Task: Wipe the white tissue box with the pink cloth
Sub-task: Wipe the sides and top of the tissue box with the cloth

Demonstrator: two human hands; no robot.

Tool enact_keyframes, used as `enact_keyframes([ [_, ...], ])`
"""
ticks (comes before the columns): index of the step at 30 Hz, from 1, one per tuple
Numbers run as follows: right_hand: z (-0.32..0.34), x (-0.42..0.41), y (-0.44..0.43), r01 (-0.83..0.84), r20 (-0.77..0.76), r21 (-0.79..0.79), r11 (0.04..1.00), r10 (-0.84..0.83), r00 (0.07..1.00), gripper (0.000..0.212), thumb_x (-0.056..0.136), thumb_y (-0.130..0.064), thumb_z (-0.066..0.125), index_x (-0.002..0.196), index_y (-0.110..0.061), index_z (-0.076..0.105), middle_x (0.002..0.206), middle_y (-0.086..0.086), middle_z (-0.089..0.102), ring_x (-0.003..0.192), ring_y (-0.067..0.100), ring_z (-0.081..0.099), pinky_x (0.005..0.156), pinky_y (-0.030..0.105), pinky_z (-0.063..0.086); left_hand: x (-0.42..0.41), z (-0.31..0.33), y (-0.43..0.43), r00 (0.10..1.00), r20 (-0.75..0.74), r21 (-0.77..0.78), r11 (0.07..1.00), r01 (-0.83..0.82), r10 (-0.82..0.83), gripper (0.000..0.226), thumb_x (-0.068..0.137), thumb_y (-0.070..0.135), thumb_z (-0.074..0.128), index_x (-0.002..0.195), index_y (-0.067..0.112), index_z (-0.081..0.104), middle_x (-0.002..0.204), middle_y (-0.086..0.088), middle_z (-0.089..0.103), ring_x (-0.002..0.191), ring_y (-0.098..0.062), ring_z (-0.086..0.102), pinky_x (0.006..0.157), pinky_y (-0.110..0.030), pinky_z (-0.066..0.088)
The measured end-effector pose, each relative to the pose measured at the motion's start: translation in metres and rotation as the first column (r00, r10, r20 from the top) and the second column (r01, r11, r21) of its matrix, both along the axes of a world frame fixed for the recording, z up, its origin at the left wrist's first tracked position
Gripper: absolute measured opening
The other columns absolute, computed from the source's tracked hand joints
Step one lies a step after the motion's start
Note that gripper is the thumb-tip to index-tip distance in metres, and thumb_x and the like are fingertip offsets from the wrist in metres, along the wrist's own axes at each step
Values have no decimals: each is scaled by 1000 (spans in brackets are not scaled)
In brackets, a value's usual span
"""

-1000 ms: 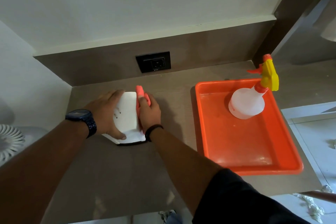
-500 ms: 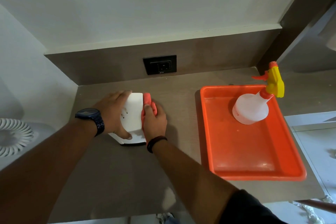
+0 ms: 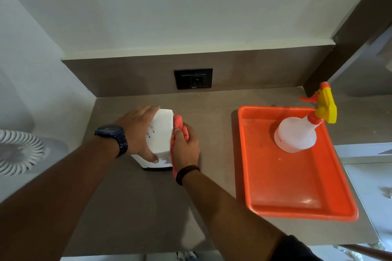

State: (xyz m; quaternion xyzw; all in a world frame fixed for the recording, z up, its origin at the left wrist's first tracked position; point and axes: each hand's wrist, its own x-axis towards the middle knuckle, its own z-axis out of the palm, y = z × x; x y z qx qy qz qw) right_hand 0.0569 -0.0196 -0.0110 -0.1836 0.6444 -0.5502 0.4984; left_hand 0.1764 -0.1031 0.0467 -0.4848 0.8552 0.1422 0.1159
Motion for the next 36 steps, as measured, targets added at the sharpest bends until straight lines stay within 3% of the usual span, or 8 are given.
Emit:
enact_keyframes([
  [5, 21, -18, -33, -81, -110, -31, 996, 77, 991, 43, 89, -54, 58, 72, -15, 59, 64, -7, 62, 71, 18, 62, 83, 48, 58, -4, 1, 1, 997, -58, -13, 999, -44, 43, 142, 16, 73, 73, 140, 26, 23, 137, 3, 42, 115, -23, 44, 88, -36, 41],
  [10, 21, -28, -34, -119, -12, 97, 988, 120, 993, 48, 88, -58, 57, 89, -11, 67, 98, 15, 74, 100, 35, 67, 98, 51, 52, -6, 2, 2, 997, -62, -18, 999, -39, 38, 146, 20, 69, 79, 143, 23, 17, 144, -1, 37, 122, -25, 41, 96, -38, 40],
  [16, 18, -25, 8, -105, -15, 150, 983, 108, 994, 35, 95, -39, 53, 91, -7, 66, 95, 16, 72, 86, 24, 64, 80, 36, 50, -8, 3, 2, 998, -61, -45, 998, -34, 31, 142, 18, 74, 74, 139, 25, 18, 138, 1, 42, 117, -23, 45, 90, -38, 44],
  [20, 36, -28, 16, -63, 3, 44, 997, 63, 998, 31, 95, -31, 57, 80, -5, 62, 78, 5, 61, 75, 17, 57, 68, 29, 48, -12, -1, 3, 991, -91, -48, 994, -99, 95, 142, 13, 79, 72, 135, 28, 21, 130, 3, 47, 110, -21, 47, 82, -37, 45],
  [24, 64, -25, -1, -105, -229, -204, 973, 57, 972, 24, 93, -31, 57, 69, -28, 60, 74, -1, 60, 77, 17, 61, 69, 36, 52, -10, -1, 5, 972, -150, 36, 983, -180, 183, 161, 12, 77, 74, 147, 17, 10, 152, -6, 28, 134, -27, 31, 106, -42, 35],
  [28, 67, -20, -26, -500, -805, -40, 865, 269, 529, 32, 92, -36, 56, 122, -26, 61, 126, 5, 64, 121, 28, 53, 104, 47, 43, 10, 0, 11, 902, -321, 106, 957, -271, 290, 158, 15, 64, 87, 146, 14, 14, 150, -9, 31, 133, -28, 33, 106, -44, 34],
  [31, 57, -17, -30, -602, -903, 229, 765, 398, 161, 47, 89, -43, 56, 133, -28, 52, 147, 7, 49, 138, 35, 36, 113, 56, 31, 23, -2, 11, 886, -338, 141, 948, -286, 318, 161, 27, 49, 96, 148, 13, -5, 155, -9, 21, 139, -26, 23, 109, -40, 26],
  [36, 56, -6, -27, -640, -936, 221, 736, 343, 72, 39, 89, -44, 56, 125, -29, 57, 141, 6, 52, 134, 35, 38, 107, 59, 35, 21, -4, 10, 903, -376, 133, 977, -168, 206, 155, 33, 41, 96, 146, 4, -4, 151, -13, 30, 137, -27, 29, 113, -45, 24],
])
